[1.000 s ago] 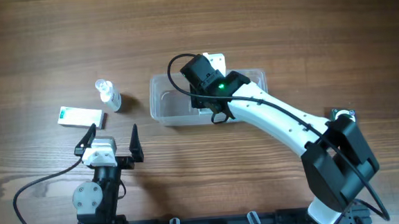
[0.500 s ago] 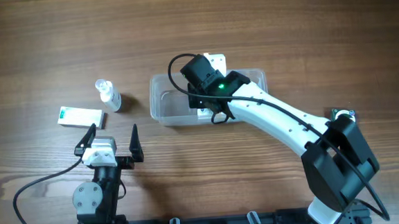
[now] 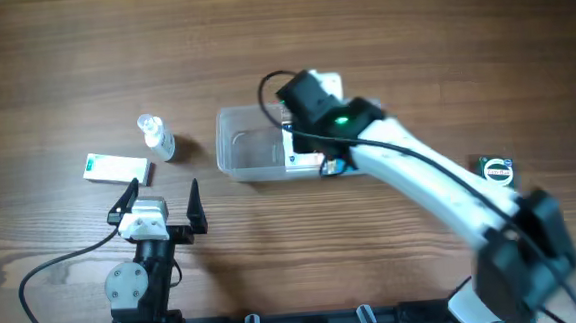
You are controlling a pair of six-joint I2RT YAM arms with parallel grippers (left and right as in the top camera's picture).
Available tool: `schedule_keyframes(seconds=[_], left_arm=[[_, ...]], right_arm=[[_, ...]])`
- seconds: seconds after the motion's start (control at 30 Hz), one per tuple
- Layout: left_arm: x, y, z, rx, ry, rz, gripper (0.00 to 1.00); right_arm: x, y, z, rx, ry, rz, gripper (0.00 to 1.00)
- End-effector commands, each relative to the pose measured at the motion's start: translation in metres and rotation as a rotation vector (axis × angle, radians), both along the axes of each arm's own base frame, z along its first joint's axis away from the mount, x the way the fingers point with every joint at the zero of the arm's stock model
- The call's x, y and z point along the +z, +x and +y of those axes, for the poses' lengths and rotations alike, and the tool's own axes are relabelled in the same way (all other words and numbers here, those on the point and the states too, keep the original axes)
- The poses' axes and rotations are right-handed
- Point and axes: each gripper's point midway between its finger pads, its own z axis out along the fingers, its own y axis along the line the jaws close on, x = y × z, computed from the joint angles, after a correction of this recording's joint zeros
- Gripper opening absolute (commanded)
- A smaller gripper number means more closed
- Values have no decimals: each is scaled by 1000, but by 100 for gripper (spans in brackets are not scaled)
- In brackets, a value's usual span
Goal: Pack container
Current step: 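Carry the Hansaplast box into the container beside the VapoDrops box, then release and move the right gripper over the green Zam-Buk tin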
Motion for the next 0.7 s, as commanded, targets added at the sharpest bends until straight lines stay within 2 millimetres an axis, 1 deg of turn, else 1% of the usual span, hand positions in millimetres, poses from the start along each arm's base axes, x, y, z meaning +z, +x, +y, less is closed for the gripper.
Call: schedule_keyframes(seconds=[0.0,0.07,0.13,0.2,0.23,0.3,0.37,0.4,0.43,0.5,0.57,0.67], left_arm=[[-2,0,-3,-18,21,-3,100],[-2,0,-3,-18,21,-3,100],[-2,0,-3,-18,21,-4,100],[-2,0,-3,-18,21,-4,100],[-2,0,-3,-18,21,-4,100],[-2,0,-3,-18,21,-4,100],[-2,0,-3,-18,21,-4,100],[-2,0,-3,-18,21,-4,100],[-2,0,-3,-18,21,-4,100],[-2,0,-3,-18,21,-3,100],[-2,0,-3,-18,21,-3,100],[-2,0,-3,-18,21,-4,100]], right_arm=[[63,-10,-59,-100,-17,-104,70],[79,-23,-110,-219,-49,-94,72],[86,-35,-150,-318,-64,-69,75],[90,-49,-195,-429,-91,-33,77],[90,-54,-212,-466,-105,-18,79],[88,-60,-238,-513,-132,13,84],[86,-65,-259,-575,-136,38,88],[85,-67,-266,-603,-129,44,94],[82,-69,-278,-644,-124,48,99],[77,-69,-291,-689,-113,46,100],[67,-68,-294,-684,-78,58,100],[38,-73,-302,-705,-28,101,100]])
